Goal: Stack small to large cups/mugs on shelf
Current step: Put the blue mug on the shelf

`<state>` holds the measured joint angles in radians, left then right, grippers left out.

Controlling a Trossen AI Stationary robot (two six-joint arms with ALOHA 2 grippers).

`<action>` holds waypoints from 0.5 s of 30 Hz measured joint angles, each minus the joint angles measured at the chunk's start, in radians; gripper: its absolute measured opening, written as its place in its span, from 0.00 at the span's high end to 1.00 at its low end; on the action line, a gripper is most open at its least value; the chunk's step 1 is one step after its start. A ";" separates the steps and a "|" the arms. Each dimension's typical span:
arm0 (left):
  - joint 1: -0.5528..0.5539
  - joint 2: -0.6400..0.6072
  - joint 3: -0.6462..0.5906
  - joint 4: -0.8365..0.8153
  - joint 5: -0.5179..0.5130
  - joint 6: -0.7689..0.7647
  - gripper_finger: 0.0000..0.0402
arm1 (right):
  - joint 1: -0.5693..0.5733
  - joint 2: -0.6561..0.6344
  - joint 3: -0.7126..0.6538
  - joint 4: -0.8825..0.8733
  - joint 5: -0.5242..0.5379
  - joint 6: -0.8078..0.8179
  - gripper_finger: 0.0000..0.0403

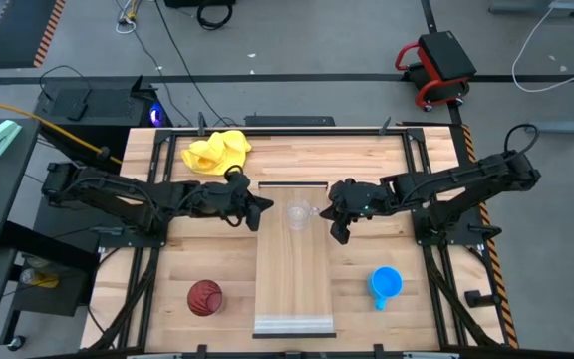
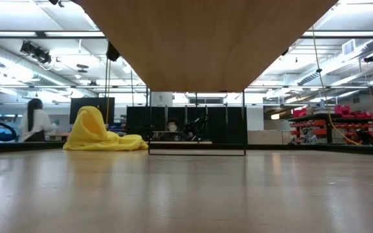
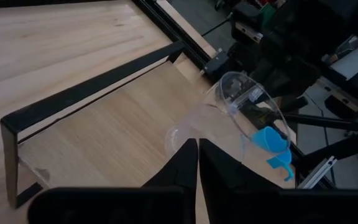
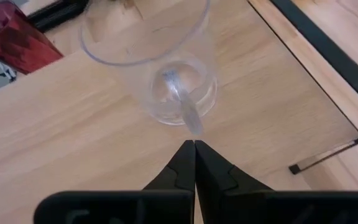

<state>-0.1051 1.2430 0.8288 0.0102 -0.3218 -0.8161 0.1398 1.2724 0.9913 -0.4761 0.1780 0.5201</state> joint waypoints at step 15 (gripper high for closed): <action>0.009 -0.084 0.000 -0.047 -0.029 0.021 0.96 | 0.044 -0.083 0.052 -0.134 -0.076 0.111 0.98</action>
<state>-0.0963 1.1592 0.8288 -0.0367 -0.3509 -0.7952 0.1837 1.1896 1.0429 -0.6103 0.1024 0.6312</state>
